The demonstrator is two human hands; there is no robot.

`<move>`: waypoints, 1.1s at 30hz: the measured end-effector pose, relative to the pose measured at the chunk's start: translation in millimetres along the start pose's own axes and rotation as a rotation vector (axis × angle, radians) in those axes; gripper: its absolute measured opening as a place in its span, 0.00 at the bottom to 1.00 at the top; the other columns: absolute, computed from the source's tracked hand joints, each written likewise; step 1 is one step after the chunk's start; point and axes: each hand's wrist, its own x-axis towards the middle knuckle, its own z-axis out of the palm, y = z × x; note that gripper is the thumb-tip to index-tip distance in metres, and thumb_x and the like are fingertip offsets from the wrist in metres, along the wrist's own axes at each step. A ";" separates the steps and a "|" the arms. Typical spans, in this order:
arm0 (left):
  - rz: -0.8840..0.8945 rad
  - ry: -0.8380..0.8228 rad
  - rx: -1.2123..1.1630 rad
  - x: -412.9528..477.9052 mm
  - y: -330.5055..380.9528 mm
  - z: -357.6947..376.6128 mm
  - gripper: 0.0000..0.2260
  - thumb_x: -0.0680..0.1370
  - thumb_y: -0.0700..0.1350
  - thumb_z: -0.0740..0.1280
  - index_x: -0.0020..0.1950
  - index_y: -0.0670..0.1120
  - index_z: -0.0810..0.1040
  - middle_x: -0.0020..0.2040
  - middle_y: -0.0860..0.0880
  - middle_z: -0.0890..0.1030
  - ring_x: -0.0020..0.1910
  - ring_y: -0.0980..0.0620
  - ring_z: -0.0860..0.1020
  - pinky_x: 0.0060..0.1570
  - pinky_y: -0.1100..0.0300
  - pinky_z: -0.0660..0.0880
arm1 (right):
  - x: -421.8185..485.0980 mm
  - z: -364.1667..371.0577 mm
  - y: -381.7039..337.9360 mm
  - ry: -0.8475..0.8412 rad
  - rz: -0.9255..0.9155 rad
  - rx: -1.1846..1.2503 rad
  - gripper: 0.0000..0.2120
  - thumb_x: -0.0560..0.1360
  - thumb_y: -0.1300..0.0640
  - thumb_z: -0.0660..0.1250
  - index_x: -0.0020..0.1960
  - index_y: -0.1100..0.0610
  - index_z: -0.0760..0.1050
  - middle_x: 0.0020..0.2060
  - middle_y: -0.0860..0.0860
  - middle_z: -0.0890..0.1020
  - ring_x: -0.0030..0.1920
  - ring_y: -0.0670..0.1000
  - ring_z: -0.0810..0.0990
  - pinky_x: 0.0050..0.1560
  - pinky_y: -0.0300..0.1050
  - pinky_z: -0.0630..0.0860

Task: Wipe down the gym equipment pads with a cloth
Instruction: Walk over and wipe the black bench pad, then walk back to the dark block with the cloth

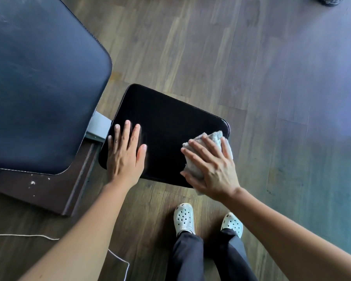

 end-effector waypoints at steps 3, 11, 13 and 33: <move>0.011 0.003 -0.013 -1.4 -2.5 -0.4 0.26 0.80 0.55 0.46 0.77 0.49 0.54 0.78 0.46 0.52 0.77 0.43 0.47 0.74 0.46 0.46 | -2.0 5.9 -14.8 0.011 -0.060 -0.018 0.25 0.74 0.37 0.63 0.65 0.50 0.76 0.65 0.51 0.76 0.67 0.60 0.71 0.67 0.69 0.60; 0.011 -0.020 -0.030 -1.8 -6.6 -3.2 0.25 0.80 0.54 0.48 0.77 0.49 0.55 0.78 0.47 0.51 0.77 0.44 0.46 0.74 0.47 0.46 | -11.2 20.3 -33.2 0.134 -0.145 -0.034 0.18 0.75 0.40 0.66 0.59 0.49 0.79 0.56 0.49 0.81 0.59 0.56 0.78 0.60 0.59 0.73; 0.005 -0.032 -0.035 -3.5 -6.3 -5.0 0.25 0.80 0.54 0.48 0.77 0.50 0.55 0.78 0.47 0.51 0.77 0.44 0.46 0.74 0.47 0.46 | -10.6 20.4 -34.5 0.161 -0.143 -0.014 0.16 0.75 0.42 0.67 0.57 0.50 0.80 0.54 0.48 0.82 0.56 0.55 0.79 0.57 0.56 0.75; 0.010 -0.023 -0.283 -56.4 72.8 -99.2 0.28 0.77 0.59 0.44 0.72 0.49 0.67 0.76 0.47 0.61 0.76 0.44 0.55 0.73 0.44 0.52 | -18.3 -85.8 -54.6 0.110 0.316 0.073 0.19 0.66 0.36 0.72 0.52 0.46 0.79 0.43 0.45 0.82 0.38 0.52 0.79 0.37 0.44 0.74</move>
